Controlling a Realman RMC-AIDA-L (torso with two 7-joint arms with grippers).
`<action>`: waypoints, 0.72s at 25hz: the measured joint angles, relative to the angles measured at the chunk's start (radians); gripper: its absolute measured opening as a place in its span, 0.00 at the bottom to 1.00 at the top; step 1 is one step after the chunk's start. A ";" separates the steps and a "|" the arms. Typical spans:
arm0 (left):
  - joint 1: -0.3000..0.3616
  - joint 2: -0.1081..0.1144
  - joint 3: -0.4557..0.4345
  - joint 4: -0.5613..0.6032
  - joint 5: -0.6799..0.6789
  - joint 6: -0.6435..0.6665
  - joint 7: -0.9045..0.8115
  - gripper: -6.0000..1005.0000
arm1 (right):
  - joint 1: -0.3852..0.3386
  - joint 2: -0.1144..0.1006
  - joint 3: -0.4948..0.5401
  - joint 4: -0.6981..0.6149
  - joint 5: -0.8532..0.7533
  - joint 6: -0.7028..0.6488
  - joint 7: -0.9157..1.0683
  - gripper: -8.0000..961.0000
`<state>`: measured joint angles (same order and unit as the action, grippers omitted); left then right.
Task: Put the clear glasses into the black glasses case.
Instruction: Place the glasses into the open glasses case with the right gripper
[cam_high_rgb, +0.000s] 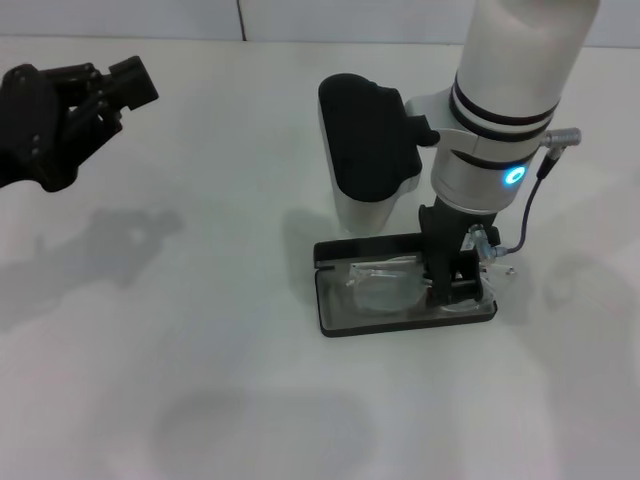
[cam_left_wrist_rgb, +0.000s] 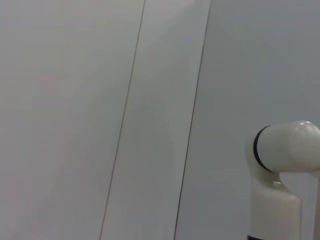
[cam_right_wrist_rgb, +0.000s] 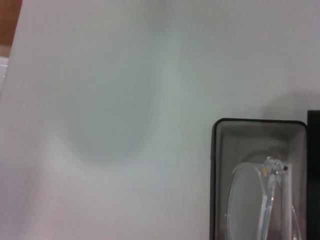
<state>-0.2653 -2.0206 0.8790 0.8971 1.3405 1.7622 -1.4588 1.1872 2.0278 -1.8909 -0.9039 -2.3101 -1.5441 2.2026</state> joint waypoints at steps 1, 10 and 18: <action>0.000 0.000 0.000 -0.003 0.000 0.000 0.000 0.07 | 0.000 0.000 -0.002 0.001 0.000 0.000 -0.002 0.13; -0.002 0.002 0.000 -0.007 0.000 0.000 0.002 0.07 | 0.006 0.000 -0.014 0.002 0.000 -0.006 -0.006 0.14; 0.001 0.002 0.000 -0.007 0.000 0.001 0.002 0.07 | 0.020 0.000 -0.032 0.001 -0.002 -0.007 -0.006 0.14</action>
<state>-0.2641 -2.0186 0.8790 0.8896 1.3408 1.7632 -1.4572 1.2076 2.0279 -1.9228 -0.9034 -2.3118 -1.5512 2.1965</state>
